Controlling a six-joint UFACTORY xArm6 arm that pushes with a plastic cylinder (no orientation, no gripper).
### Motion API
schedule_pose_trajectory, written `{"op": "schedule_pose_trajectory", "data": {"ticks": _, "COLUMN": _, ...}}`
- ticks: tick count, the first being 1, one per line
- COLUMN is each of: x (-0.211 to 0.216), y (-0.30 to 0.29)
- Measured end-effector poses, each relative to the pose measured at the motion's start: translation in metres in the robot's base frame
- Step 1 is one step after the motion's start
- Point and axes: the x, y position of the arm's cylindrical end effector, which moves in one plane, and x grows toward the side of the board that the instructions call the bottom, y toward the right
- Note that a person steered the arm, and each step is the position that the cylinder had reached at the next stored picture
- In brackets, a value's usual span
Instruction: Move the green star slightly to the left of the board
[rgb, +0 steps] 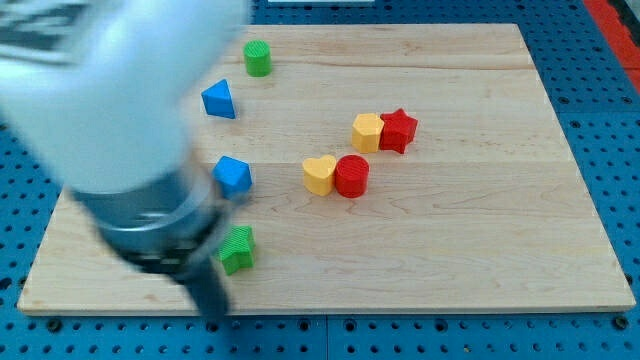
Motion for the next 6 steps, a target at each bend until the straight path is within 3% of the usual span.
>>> {"op": "schedule_pose_trajectory", "data": {"ticks": 1, "x": -0.004, "y": 0.091}}
{"op": "schedule_pose_trajectory", "data": {"ticks": 2, "x": -0.064, "y": 0.083}}
{"op": "schedule_pose_trajectory", "data": {"ticks": 3, "x": -0.078, "y": 0.045}}
{"op": "schedule_pose_trajectory", "data": {"ticks": 4, "x": -0.059, "y": 0.041}}
{"op": "schedule_pose_trajectory", "data": {"ticks": 5, "x": -0.06, "y": -0.005}}
{"op": "schedule_pose_trajectory", "data": {"ticks": 6, "x": -0.059, "y": -0.006}}
